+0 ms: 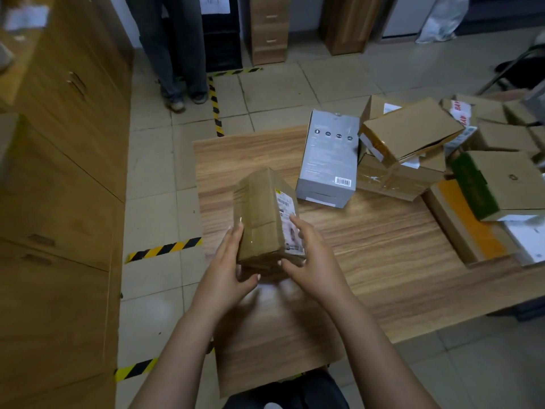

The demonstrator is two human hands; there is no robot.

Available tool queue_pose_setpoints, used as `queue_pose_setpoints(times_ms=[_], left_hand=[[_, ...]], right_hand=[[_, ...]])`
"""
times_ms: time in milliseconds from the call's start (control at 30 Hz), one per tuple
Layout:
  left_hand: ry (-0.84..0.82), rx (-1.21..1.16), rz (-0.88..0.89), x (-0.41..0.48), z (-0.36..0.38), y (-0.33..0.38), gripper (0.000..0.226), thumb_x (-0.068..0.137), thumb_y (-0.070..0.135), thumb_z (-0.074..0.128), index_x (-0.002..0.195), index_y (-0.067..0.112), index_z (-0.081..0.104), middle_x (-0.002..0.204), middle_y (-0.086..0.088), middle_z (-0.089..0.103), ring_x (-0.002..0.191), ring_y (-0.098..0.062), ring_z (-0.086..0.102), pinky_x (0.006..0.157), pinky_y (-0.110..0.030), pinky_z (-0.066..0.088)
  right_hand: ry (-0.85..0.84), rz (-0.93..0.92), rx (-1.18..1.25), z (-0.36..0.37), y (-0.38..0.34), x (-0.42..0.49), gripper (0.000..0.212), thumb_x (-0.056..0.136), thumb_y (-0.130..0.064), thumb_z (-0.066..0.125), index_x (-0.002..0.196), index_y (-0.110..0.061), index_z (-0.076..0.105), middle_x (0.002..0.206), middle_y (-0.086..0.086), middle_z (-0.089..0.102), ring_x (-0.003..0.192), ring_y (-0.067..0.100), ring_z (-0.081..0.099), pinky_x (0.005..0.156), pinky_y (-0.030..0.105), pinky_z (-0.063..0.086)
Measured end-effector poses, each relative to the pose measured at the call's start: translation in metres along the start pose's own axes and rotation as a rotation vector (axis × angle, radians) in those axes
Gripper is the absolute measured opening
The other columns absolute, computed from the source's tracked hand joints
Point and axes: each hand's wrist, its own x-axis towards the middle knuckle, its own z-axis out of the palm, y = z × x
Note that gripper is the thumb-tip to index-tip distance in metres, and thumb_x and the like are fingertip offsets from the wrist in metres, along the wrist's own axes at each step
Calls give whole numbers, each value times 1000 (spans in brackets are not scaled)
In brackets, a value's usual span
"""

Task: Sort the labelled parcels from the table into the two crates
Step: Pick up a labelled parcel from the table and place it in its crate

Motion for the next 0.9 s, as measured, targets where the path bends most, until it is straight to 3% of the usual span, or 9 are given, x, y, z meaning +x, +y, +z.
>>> queue_pose_setpoints(times_ms=[100, 233, 367, 500, 667, 800, 900], left_hand=[[37, 56, -36, -1, -10, -9, 109, 75, 30, 80, 154, 28, 4, 162, 7, 3, 145, -2, 4, 113, -20, 14], [72, 5, -47, -2, -16, -14, 112, 74, 24, 82, 155, 21, 4, 160, 7, 11, 142, 1, 9, 108, -11, 12], [54, -95, -126, -2, -14, -21, 113, 71, 23, 84, 155, 24, 8, 156, 5, 27, 141, -11, 28, 108, -19, 27], [48, -216, -155, -4, -11, -24, 109, 68, 21, 85, 150, 39, 14, 146, 14, 37, 133, -9, 41, 109, -37, 40], [73, -309, -106, -4, -16, -12, 103, 68, 15, 85, 148, 33, 23, 129, 27, 47, 124, 0, 47, 105, -35, 44], [132, -345, -23, -4, -30, 8, 100, 69, 15, 84, 147, 32, 24, 128, 31, 45, 124, 7, 45, 104, -29, 43], [189, -345, 40, -5, -45, 29, 101, 70, 18, 84, 149, 29, 23, 135, 21, 46, 123, 12, 42, 104, -23, 38]], right_hand=[[-29, 37, -49, 7, 4, 7, 86, 72, -11, 81, 146, -17, 37, 140, -4, 44, 133, 13, 38, 103, 14, 27], [-109, 166, -25, 22, 6, 15, 95, 74, -17, 81, 152, -18, 27, 152, 0, 38, 138, 16, 38, 113, 34, 34], [-125, 161, 38, 37, 5, 19, 90, 70, -12, 79, 147, -22, 35, 133, -3, 55, 122, 13, 52, 103, 41, 46], [-100, 126, 21, 39, 0, 17, 88, 68, -8, 79, 145, -21, 38, 132, -1, 55, 124, 17, 51, 101, 41, 46], [-48, 86, 51, 30, -10, 12, 89, 68, -6, 78, 145, -22, 38, 132, -2, 52, 124, 15, 51, 102, 42, 47], [47, 33, 68, 13, -26, 10, 92, 67, -5, 79, 147, -23, 37, 135, -3, 51, 116, 6, 53, 102, 34, 47], [131, -19, 128, -1, -44, 5, 91, 69, -2, 78, 146, -29, 38, 131, -9, 52, 112, -4, 52, 99, 19, 45]])
